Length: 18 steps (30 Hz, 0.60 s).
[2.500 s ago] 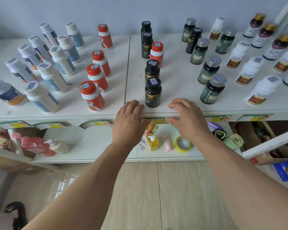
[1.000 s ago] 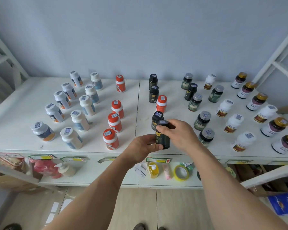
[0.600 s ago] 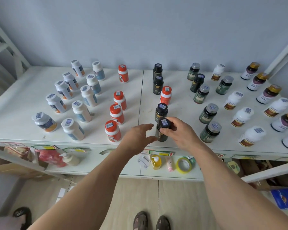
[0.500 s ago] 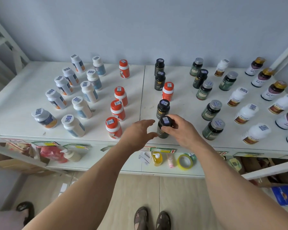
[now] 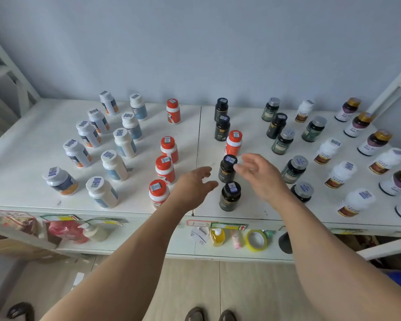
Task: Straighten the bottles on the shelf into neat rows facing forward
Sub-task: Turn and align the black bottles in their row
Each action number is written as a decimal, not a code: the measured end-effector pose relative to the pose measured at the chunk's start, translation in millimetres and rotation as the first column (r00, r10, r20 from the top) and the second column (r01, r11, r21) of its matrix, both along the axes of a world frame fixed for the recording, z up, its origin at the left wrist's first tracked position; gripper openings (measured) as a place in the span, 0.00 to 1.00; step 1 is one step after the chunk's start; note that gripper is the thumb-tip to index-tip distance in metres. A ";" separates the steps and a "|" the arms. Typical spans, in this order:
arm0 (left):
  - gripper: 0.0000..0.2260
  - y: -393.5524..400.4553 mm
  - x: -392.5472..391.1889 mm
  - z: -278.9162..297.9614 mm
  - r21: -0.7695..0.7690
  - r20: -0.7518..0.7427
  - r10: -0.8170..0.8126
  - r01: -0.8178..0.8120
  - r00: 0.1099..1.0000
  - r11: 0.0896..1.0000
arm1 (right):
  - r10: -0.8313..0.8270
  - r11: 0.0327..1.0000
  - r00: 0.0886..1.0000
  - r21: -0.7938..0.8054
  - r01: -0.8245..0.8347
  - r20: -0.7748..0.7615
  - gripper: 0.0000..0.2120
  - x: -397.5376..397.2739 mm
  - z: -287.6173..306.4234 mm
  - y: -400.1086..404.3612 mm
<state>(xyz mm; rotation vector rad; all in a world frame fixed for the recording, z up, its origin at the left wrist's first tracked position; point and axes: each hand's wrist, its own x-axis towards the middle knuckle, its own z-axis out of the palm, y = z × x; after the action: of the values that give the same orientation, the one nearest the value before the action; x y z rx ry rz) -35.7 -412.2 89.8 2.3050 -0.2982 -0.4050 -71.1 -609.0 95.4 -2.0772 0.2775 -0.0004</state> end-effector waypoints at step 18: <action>0.26 -29.1 44.2 -14.1 -0.105 -0.215 -0.047 0.025 0.975 0.994 | 0.183 0.975 0.979 -0.115 -0.192 -0.090 0.22 66.9 -3.7 -17.9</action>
<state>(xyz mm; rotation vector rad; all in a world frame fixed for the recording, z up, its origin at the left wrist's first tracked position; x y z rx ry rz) 8.5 -441.2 75.7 2.1356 -0.2461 -0.6411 -4.1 -626.8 91.7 -2.2225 0.1301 0.1830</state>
